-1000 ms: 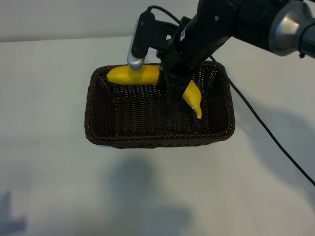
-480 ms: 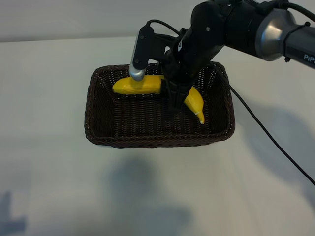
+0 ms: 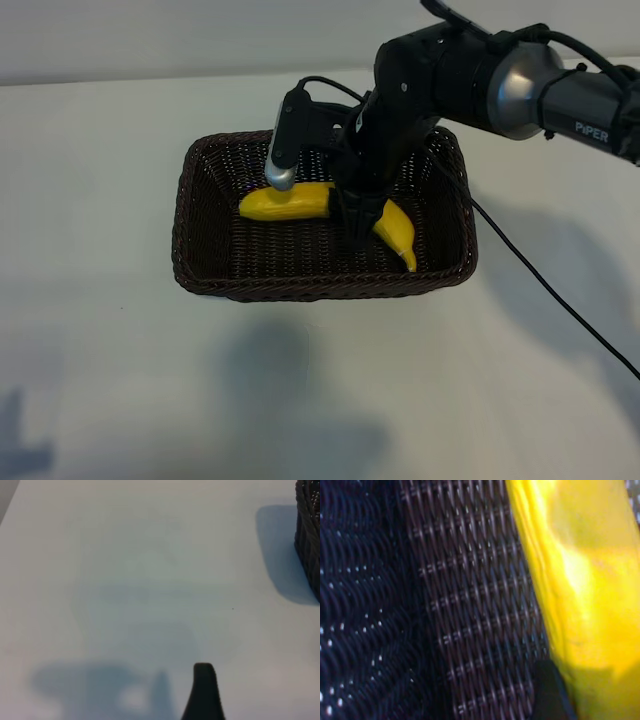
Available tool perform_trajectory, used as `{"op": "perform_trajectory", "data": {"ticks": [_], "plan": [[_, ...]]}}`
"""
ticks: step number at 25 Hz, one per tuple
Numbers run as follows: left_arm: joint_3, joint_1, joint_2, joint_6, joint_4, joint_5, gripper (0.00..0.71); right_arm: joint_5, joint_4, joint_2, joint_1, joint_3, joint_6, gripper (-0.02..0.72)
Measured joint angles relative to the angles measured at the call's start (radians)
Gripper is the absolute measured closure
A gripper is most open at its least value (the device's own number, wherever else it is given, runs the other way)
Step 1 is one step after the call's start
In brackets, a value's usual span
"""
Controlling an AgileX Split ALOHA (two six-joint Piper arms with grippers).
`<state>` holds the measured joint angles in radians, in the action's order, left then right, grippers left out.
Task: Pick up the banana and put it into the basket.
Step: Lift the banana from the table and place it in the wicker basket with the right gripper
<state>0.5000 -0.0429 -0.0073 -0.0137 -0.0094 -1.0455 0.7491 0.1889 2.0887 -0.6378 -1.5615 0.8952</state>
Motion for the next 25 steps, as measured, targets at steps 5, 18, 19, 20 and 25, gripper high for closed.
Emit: {"op": "perform_trajectory", "data": {"ticks": [5,18,19,20,25], "plan": [[0.000,0.000,0.000,0.000,0.000,0.000,0.127,-0.009,-0.002,0.013,0.000,0.000,0.000,0.275],[0.000,0.000,0.000,0.000,0.000,0.000,0.127,-0.011,-0.021,0.013,0.000,0.000,-0.020,0.161],[0.000,0.000,0.000,0.000,0.000,0.000,0.127,-0.011,-0.028,0.012,0.000,0.000,-0.024,0.159],[0.000,0.000,0.000,0.000,0.000,0.000,0.127,-0.011,-0.033,0.008,0.000,0.000,-0.028,0.158],[0.000,0.000,0.000,0.000,0.000,0.000,0.127,0.001,-0.037,-0.045,0.000,0.000,-0.037,0.157]]}}
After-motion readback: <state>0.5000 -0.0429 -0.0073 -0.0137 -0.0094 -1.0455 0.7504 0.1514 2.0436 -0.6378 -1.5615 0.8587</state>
